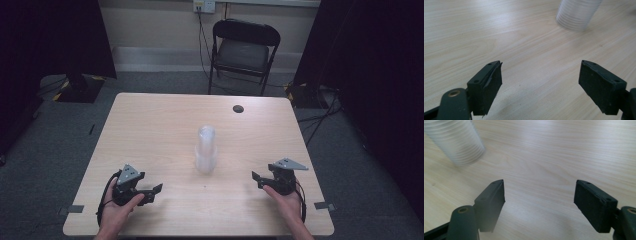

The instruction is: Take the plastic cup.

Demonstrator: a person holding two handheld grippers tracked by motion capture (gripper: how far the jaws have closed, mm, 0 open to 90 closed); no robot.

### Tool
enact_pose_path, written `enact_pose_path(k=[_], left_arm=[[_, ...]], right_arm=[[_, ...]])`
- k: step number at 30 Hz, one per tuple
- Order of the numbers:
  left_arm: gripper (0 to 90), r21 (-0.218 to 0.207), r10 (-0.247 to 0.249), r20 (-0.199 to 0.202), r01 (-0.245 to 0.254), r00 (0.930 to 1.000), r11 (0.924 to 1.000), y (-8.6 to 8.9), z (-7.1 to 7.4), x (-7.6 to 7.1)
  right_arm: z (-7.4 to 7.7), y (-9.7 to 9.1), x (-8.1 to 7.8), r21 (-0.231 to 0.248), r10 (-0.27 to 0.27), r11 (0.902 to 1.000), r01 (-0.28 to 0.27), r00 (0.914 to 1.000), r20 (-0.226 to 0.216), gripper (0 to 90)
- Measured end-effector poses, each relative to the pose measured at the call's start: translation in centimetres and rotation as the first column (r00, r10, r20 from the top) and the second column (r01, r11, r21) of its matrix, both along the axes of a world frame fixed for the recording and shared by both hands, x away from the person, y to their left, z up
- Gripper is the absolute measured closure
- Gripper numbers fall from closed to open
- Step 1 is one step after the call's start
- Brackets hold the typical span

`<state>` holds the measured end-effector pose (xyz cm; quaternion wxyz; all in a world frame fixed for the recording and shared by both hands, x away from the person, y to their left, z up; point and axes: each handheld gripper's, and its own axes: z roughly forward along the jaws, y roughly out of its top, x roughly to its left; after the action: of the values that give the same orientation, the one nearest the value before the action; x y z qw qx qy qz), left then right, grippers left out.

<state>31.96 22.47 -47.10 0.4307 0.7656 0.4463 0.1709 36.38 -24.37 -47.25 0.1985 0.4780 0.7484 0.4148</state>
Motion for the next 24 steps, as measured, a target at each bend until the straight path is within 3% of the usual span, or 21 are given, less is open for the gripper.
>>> enact_pose_path(k=[5, 8, 14, 20, 24], left_arm=[[18.6, 0.021, 0.011, -0.016, -0.010, 0.9998, 0.9997, 0.0, -0.2, 0.1], [19.9, 0.001, 0.013, -0.024, -0.013, 0.9996, 0.9999, 0.1, -0.2, 0.2], [20.7, 0.020, 0.002, -0.025, -0.002, 0.9997, 0.9998, 0.0, -0.3, 0.3], [20.7, 0.015, -0.004, -0.020, 0.004, 0.9998, 0.9999, -0.1, -0.2, 0.2], [20.7, 0.016, -0.005, -0.019, 0.006, 0.9998, 0.9999, -0.2, -0.2, 0.1]], right_arm=[[0.3, 0.2, -0.2, 0.035, 0.028, 0.9990, -0.027, 0.9996, -0.011, 26.4], [0.3, 0.2, -0.2, 0.037, 0.040, 0.9985, -0.039, 0.9991, -0.014, 28.5], [0.8, 0.3, 0.0, 0.043, 0.048, 0.9979, -0.049, 0.9987, 0.017, 29.9], [1.3, 0.7, -0.2, 0.060, 0.086, 0.9944, -0.087, 0.9961, 0.020, 30.1], [1.9, 1.1, -0.5, 0.064, 0.112, 0.9913, -0.115, 0.9927, 0.046, 29.9]])
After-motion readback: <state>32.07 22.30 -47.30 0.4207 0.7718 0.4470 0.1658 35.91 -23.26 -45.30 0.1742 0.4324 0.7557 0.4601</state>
